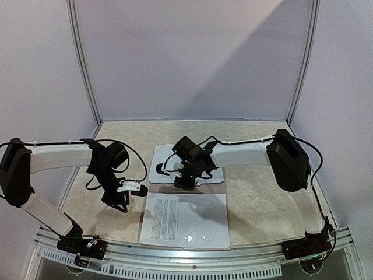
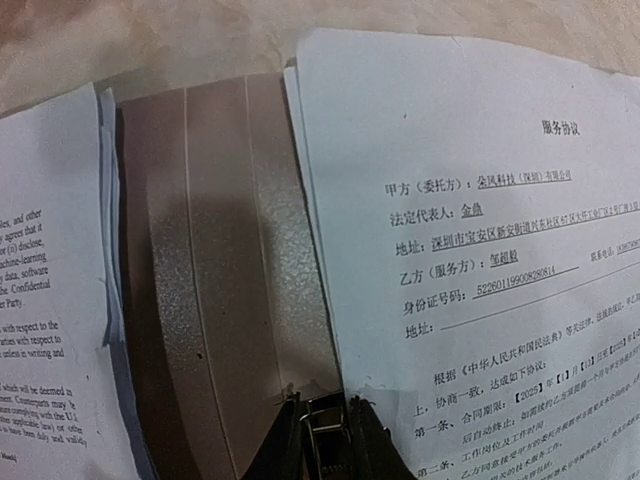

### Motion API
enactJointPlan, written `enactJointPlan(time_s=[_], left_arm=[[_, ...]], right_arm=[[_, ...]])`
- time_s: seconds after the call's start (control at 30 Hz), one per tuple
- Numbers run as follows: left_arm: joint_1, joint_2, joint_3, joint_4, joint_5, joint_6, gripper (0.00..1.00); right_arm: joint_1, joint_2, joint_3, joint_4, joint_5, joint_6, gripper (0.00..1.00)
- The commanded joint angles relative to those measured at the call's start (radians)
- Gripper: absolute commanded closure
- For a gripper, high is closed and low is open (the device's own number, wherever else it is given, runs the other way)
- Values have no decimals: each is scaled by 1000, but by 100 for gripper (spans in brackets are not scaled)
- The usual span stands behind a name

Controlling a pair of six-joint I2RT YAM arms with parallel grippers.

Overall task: Put the files into the folder
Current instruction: Pick up the folder with files from the center of the board.

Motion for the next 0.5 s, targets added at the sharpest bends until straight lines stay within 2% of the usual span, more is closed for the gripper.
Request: enactJointPlan(time_s=[0.0,0.23,0.37,0.47], left_arm=[[-5,20,13,19,-15,-4,60],[0,15,90,44,-70,-69,60],[34,-13,170,88,-65,-113,59],[104,-12,231,136,-49,-186,56]], right_arm=[[17,60,14,-69,68,-15,86],[18,68,66,-100,112,58,100],[7,41,98,-105,112,130,100],[-36,-10,100,-82,65,230,100]])
